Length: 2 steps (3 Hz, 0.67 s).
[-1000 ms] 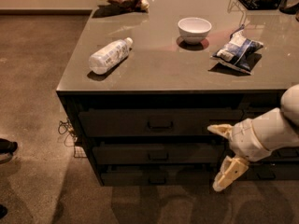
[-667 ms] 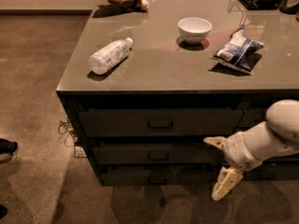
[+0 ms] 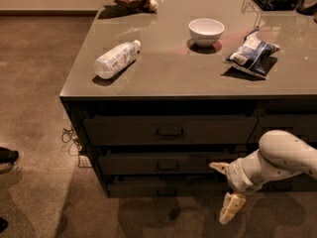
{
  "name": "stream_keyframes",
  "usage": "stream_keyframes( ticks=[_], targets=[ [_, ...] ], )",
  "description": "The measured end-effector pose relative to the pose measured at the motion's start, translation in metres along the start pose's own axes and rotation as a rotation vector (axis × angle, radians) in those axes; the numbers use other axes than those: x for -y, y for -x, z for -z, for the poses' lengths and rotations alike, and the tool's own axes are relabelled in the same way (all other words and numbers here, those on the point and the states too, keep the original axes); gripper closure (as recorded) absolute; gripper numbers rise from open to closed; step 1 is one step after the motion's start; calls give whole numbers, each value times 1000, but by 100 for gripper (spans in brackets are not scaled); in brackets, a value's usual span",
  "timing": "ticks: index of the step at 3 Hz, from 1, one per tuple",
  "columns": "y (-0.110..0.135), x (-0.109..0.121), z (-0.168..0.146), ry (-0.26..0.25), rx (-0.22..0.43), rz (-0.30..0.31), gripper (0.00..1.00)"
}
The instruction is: Open bottom drawer
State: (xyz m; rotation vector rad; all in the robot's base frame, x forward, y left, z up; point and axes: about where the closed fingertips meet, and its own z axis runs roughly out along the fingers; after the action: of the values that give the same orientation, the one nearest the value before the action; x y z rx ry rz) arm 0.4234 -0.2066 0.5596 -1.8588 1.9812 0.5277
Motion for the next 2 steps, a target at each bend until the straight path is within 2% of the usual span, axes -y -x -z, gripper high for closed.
stream_keyframes(
  ticks=[1, 2],
  targets=[
    [-18, 5, -41, 19, -35, 16, 0],
    [-18, 5, -42, 20, -35, 16, 0]
  ],
)
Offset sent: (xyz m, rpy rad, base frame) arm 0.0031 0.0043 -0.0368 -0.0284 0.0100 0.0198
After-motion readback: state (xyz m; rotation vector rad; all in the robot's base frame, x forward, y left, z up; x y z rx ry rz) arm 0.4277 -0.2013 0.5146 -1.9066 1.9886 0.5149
